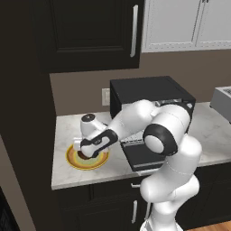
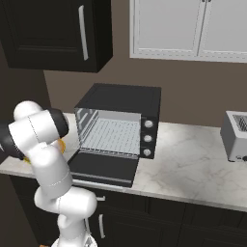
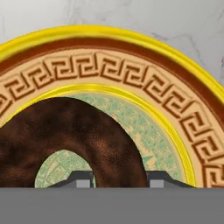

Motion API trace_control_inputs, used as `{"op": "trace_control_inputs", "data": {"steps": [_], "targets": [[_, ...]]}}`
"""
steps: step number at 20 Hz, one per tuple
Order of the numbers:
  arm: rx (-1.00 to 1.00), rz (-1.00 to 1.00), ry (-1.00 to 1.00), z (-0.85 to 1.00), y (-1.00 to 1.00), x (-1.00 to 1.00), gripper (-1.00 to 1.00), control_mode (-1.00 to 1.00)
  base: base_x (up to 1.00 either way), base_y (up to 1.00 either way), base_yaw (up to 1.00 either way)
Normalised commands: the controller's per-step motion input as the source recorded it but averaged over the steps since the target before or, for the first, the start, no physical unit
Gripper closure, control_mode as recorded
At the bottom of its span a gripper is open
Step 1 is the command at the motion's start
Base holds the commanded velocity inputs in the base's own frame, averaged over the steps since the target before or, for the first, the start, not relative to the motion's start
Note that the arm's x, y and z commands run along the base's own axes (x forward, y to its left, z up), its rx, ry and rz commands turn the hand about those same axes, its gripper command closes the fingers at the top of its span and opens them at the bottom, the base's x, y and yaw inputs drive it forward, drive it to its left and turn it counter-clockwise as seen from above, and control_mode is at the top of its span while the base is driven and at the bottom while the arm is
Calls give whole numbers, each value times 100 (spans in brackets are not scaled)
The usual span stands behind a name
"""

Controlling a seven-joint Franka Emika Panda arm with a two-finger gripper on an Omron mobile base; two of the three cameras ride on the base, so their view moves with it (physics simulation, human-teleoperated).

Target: Pick up the bagel from the plate, place it on the toaster oven rack, close the door, and set the timer.

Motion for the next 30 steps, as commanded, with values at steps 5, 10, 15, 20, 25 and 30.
{"op": "trace_control_inputs", "data": {"steps": [5, 10, 15, 20, 25, 30], "targets": [[0, -2, 0, 48, -4, -25, 100, -100, 0, 0, 0], [4, -2, 0, 74, -21, -28, 100, -100, 0, 0, 0], [3, 0, 3, 66, -64, -48, 100, -100, 0, 0, 0], [0, 0, 2, 35, -89, -64, 100, -100, 0, 0, 0], [0, 0, 2, 33, -90, -28, 100, -100, 0, 0, 0], [0, 0, 1, 35, -89, 0, 100, -100, 0, 0, 0]]}}
